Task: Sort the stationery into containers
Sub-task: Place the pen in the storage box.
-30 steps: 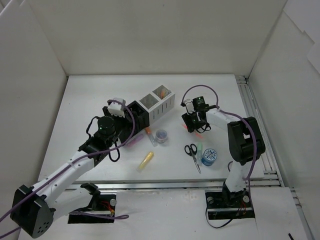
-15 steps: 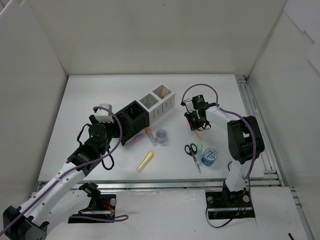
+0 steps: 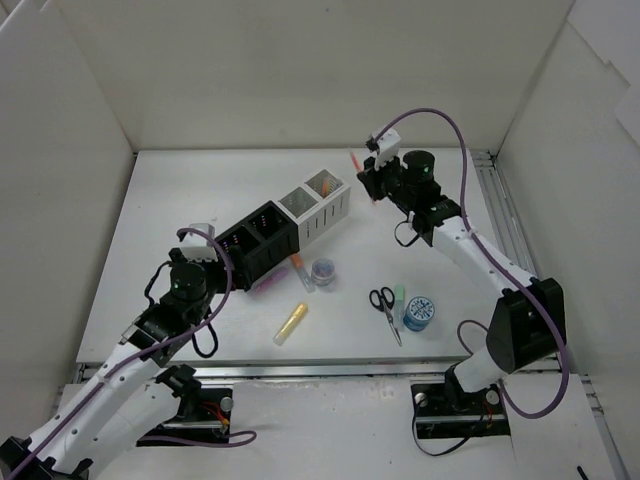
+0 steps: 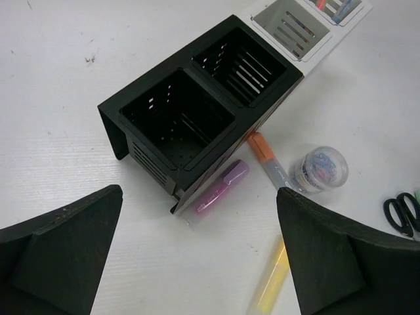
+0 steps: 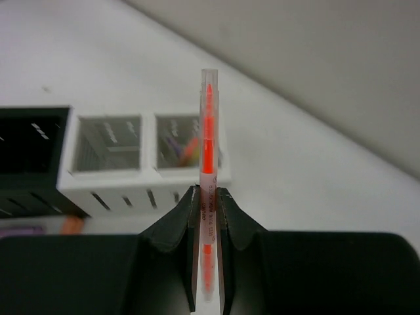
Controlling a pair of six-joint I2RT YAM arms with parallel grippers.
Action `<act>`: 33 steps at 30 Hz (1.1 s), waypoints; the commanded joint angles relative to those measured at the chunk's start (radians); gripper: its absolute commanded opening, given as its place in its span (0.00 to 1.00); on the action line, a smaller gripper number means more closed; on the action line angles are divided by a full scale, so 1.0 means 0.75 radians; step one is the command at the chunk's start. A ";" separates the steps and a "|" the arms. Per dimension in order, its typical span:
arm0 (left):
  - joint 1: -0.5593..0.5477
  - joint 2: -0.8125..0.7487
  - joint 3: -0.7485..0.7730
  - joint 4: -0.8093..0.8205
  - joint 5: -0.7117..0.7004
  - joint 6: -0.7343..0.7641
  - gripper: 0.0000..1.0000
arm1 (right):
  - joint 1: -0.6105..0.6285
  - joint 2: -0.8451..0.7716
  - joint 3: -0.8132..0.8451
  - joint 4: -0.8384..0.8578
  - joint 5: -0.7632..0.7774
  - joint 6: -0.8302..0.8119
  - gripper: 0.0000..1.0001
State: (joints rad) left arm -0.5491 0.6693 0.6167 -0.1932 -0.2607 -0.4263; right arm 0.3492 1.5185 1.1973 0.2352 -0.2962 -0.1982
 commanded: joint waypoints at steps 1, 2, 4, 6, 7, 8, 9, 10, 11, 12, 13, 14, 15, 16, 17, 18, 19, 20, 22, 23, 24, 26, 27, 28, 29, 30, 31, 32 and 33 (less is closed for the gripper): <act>-0.006 -0.045 0.016 -0.043 -0.025 -0.063 1.00 | 0.074 0.055 0.052 0.538 -0.245 0.078 0.00; -0.006 -0.052 0.014 -0.063 -0.027 -0.068 0.99 | 0.082 0.126 0.097 0.661 -0.259 0.092 0.00; -0.006 -0.064 0.014 -0.088 -0.025 -0.084 0.99 | 0.109 0.206 0.197 0.741 -0.264 0.143 0.00; -0.006 -0.062 0.018 -0.119 -0.010 -0.090 1.00 | 0.127 0.325 0.250 0.848 -0.262 0.180 0.00; -0.006 -0.058 0.016 -0.127 -0.004 -0.094 1.00 | 0.136 0.358 0.291 0.887 -0.256 0.197 0.00; -0.006 -0.056 0.020 -0.141 0.006 -0.094 0.99 | 0.142 0.423 0.312 0.946 -0.247 0.203 0.00; -0.006 -0.048 0.027 -0.151 0.012 -0.096 0.99 | 0.142 0.452 0.324 0.971 -0.229 0.209 0.00; -0.006 -0.031 0.033 -0.160 0.014 -0.098 1.00 | 0.144 0.479 0.348 1.005 -0.217 0.203 0.00; -0.006 -0.021 0.041 -0.184 0.020 -0.100 0.99 | 0.150 0.529 0.351 1.026 -0.204 0.203 0.00; -0.006 0.001 0.057 -0.194 0.022 -0.098 1.00 | 0.148 0.550 0.359 1.034 -0.194 0.205 0.00; -0.006 0.007 0.065 -0.202 0.024 -0.100 0.99 | 0.146 0.569 0.359 1.053 -0.188 0.207 0.00; -0.006 0.022 0.080 -0.219 0.031 -0.096 1.00 | 0.146 0.603 0.355 1.061 -0.178 0.215 0.00; -0.006 0.032 0.084 -0.223 0.037 -0.094 0.99 | 0.144 0.614 0.341 1.069 -0.176 0.225 0.00; -0.006 0.038 0.088 -0.227 0.039 -0.094 0.99 | 0.146 0.634 0.330 1.085 -0.168 0.233 0.00; -0.006 0.046 0.092 -0.229 0.049 -0.088 0.99 | 0.144 0.638 0.318 1.094 -0.159 0.238 0.00; -0.006 0.052 0.096 -0.231 0.051 -0.090 0.99 | 0.144 0.640 0.304 1.104 -0.151 0.240 0.00; -0.006 0.057 0.098 -0.233 0.053 -0.088 0.99 | 0.144 0.642 0.269 1.120 -0.143 0.244 0.00; -0.006 0.059 0.096 -0.233 0.061 -0.090 0.99 | 0.144 0.642 0.255 1.128 -0.141 0.246 0.00; -0.006 0.063 0.098 -0.237 0.069 -0.092 1.00 | 0.144 0.628 0.214 1.139 -0.135 0.252 0.03; -0.006 0.063 0.094 -0.237 0.086 -0.092 0.99 | 0.142 0.622 0.200 1.139 -0.133 0.252 0.06; -0.006 0.067 0.094 -0.235 0.100 -0.088 0.99 | 0.146 0.612 0.173 1.139 -0.131 0.254 0.14; -0.006 0.083 0.092 -0.235 0.133 -0.086 0.99 | 0.144 0.579 0.148 1.141 -0.119 0.250 0.17; -0.006 0.089 0.090 -0.233 0.143 -0.080 0.99 | 0.144 0.567 0.124 1.141 -0.114 0.250 0.22; -0.006 0.095 0.090 -0.239 0.151 -0.078 0.99 | 0.144 0.545 0.116 1.139 -0.112 0.250 0.26; -0.006 0.116 0.094 -0.243 0.163 -0.076 0.99 | 0.144 0.534 0.105 1.139 -0.114 0.250 0.40; -0.006 0.124 0.096 -0.243 0.178 -0.074 0.99 | 0.142 0.522 0.087 1.139 -0.114 0.254 0.51; -0.006 0.136 0.096 -0.239 0.206 -0.070 0.99 | 0.140 0.504 0.079 1.141 -0.118 0.256 0.56; -0.006 0.155 0.100 -0.235 0.223 -0.066 1.00 | 0.144 0.489 0.069 1.141 -0.137 0.254 0.60; -0.018 0.169 0.098 -0.221 0.239 -0.062 0.99 | 0.142 0.475 0.052 1.141 -0.137 0.256 0.61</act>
State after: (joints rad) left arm -0.5503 0.7677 0.6277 -0.3943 -0.1326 -0.4828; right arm 0.4583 2.0029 1.2373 0.9627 -0.3962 -0.0101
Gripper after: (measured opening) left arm 0.996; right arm 0.597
